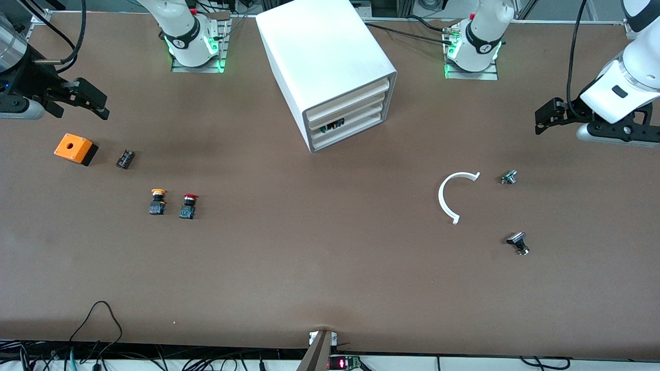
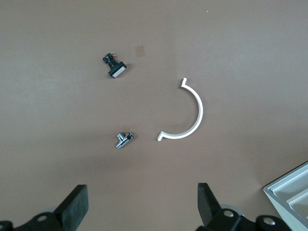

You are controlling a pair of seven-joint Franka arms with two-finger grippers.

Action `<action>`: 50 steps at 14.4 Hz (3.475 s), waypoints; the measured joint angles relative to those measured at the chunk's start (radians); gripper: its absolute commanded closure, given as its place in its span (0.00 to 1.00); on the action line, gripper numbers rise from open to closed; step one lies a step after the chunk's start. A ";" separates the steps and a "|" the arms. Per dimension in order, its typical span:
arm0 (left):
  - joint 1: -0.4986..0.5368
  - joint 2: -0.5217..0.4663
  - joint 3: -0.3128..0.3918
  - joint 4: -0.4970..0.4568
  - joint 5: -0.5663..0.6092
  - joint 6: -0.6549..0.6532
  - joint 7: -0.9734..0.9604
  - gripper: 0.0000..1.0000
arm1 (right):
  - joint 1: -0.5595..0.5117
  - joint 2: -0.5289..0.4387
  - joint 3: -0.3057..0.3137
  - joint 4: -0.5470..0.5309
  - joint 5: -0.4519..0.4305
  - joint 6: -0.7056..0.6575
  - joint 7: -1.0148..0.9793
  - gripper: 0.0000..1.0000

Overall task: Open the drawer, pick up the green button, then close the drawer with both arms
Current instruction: 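Reach the left gripper toward the drawer while the right gripper rises, then grasp the white cabinet's drawer front with the left gripper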

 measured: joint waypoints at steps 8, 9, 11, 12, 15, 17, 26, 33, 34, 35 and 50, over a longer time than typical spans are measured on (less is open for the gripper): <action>0.000 0.000 0.000 0.000 0.000 0.000 0.000 0.00 | 0.000 0.001 -0.005 0.000 0.000 -0.001 0.001 0.00; 0.000 0.000 0.000 0.000 0.000 0.000 0.000 0.00 | 0.000 0.005 -0.005 -0.003 0.000 -0.003 0.001 0.00; -0.001 0.000 -0.001 0.000 0.000 0.000 0.000 0.00 | 0.000 0.024 -0.005 -0.008 0.000 -0.004 0.002 0.00; -0.002 0.000 -0.001 0.000 0.000 -0.003 0.000 0.00 | 0.001 0.037 -0.005 -0.009 0.000 -0.004 0.002 0.00; -0.008 0.001 -0.004 0.000 -0.040 -0.090 0.000 0.00 | 0.001 0.077 -0.005 -0.009 0.000 -0.005 0.002 0.00; -0.021 0.014 -0.005 -0.002 -0.112 -0.195 0.000 0.00 | 0.002 0.101 -0.005 -0.009 0.000 0.000 0.002 0.00; -0.021 0.227 -0.005 -0.011 -0.643 -0.403 0.064 0.00 | 0.054 0.232 0.006 -0.008 0.000 0.132 0.093 0.00; -0.053 0.383 -0.013 -0.067 -0.794 -0.142 0.588 0.00 | 0.067 0.309 0.005 -0.007 0.000 0.228 0.118 0.00; -0.053 0.393 -0.017 -0.097 -0.834 -0.111 0.631 0.00 | 0.067 0.319 0.005 -0.007 0.000 0.237 0.119 0.00; -0.053 0.398 -0.026 -0.134 -0.881 -0.076 0.684 0.00 | 0.067 0.330 0.005 -0.007 0.000 0.245 0.121 0.00; 0.010 0.300 -0.133 -0.568 -1.273 0.087 0.969 0.00 | 0.148 0.418 0.009 -0.004 0.017 0.272 0.292 0.00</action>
